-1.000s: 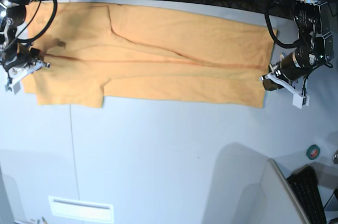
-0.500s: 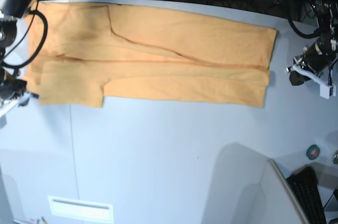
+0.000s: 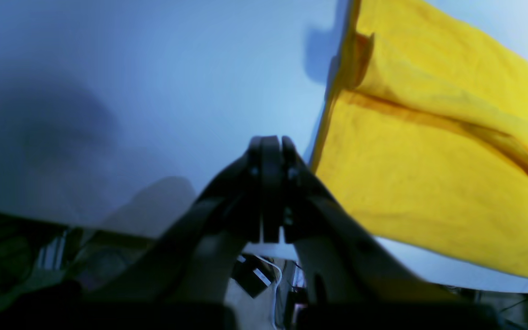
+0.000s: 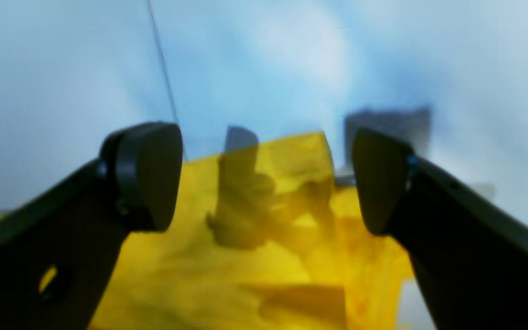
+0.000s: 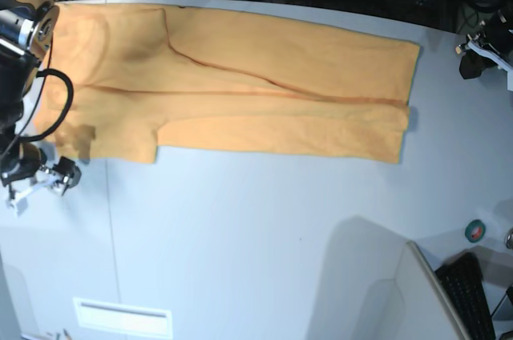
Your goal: Layout the t-shirt on the table in an organized manner, then fold the t-shirt properly
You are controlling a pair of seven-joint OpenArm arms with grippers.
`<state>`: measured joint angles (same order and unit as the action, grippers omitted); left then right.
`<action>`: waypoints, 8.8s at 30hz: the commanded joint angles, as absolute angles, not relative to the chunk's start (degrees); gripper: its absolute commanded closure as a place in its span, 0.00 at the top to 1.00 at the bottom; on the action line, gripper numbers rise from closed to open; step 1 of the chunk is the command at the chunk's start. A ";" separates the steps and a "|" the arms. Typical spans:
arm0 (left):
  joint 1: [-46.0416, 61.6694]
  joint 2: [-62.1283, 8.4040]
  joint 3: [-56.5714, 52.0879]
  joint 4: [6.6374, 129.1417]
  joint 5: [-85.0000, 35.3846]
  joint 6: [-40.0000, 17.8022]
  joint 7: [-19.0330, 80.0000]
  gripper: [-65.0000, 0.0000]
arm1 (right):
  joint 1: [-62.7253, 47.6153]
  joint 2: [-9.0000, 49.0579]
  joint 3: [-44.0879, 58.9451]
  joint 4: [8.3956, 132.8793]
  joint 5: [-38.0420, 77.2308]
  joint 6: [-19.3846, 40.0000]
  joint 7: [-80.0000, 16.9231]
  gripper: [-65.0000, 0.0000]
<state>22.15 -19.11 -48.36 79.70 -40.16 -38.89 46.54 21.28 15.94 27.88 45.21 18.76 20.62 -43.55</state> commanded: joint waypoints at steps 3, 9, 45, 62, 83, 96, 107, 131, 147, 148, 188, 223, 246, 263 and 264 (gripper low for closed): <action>22.29 -20.35 -48.92 80.66 -41.10 -39.43 45.49 0.00 | 23.60 16.92 27.91 41.27 19.21 20.97 -39.60 0.82; 22.11 -20.35 -48.75 80.66 -41.10 -39.34 45.49 0.00 | 23.34 17.45 22.46 40.40 19.21 20.70 -36.09 0.82; 21.93 -20.18 -48.40 80.48 -41.10 -39.08 45.49 0.00 | 20.26 17.19 21.14 42.86 19.56 20.53 -34.68 0.00; 21.76 -20.35 -48.40 80.57 -41.01 -38.99 45.49 0.00 | -0.92 5.67 27.74 87.08 19.56 20.97 -51.56 0.00; 21.14 -20.35 -48.31 81.01 -41.01 -38.99 45.49 0.00 | -24.57 -1.10 27.30 107.74 19.56 21.41 -56.31 0.00; 17.19 -14.64 -40.40 86.11 -19.47 -39.34 45.41 0.00 | -26.07 -1.19 27.30 104.48 19.56 25.01 -56.75 0.00; 16.66 -13.76 -40.31 89.10 -19.47 -39.43 45.41 0.00 | -25.27 0.48 22.20 112.04 19.56 25.10 -63.08 0.32; 16.92 -14.02 -40.92 88.92 -19.47 -39.43 45.41 0.00 | -0.75 7.60 23.87 77.05 19.21 24.84 -50.68 0.00; 16.48 -13.93 -44.00 88.75 -19.47 -39.43 45.41 0.00 | -13.58 -0.04 20.35 89.01 19.30 24.84 -51.03 0.00; 16.48 -13.93 -43.91 88.75 -19.47 -39.43 45.41 0.00 | -13.67 -0.31 20.18 88.75 19.30 24.84 -51.03 0.00; 16.48 -14.02 -44.44 88.66 -19.38 -39.43 45.41 0.00 | -9.01 2.51 6.02 83.65 19.21 15.87 -48.31 0.00; 16.48 -13.58 -43.91 88.92 -19.47 -39.43 45.41 0.00 | -19.03 2.07 30.11 91.56 19.30 16.13 -49.80 0.00; 16.48 -13.67 -43.91 89.54 -19.47 -39.43 45.41 0.00 | -22.99 -1.45 23.78 93.41 19.38 16.22 -50.15 0.00; 7.60 -16.40 -40.75 74.24 -32.92 -40.00 45.41 0.93 | -23.25 -1.27 23.78 99.03 19.38 16.22 -49.98 0.00; 6.81 -16.48 -40.13 73.19 -32.92 -40.00 45.41 0.93 | -23.25 -1.27 23.78 99.03 19.38 16.22 -49.89 0.00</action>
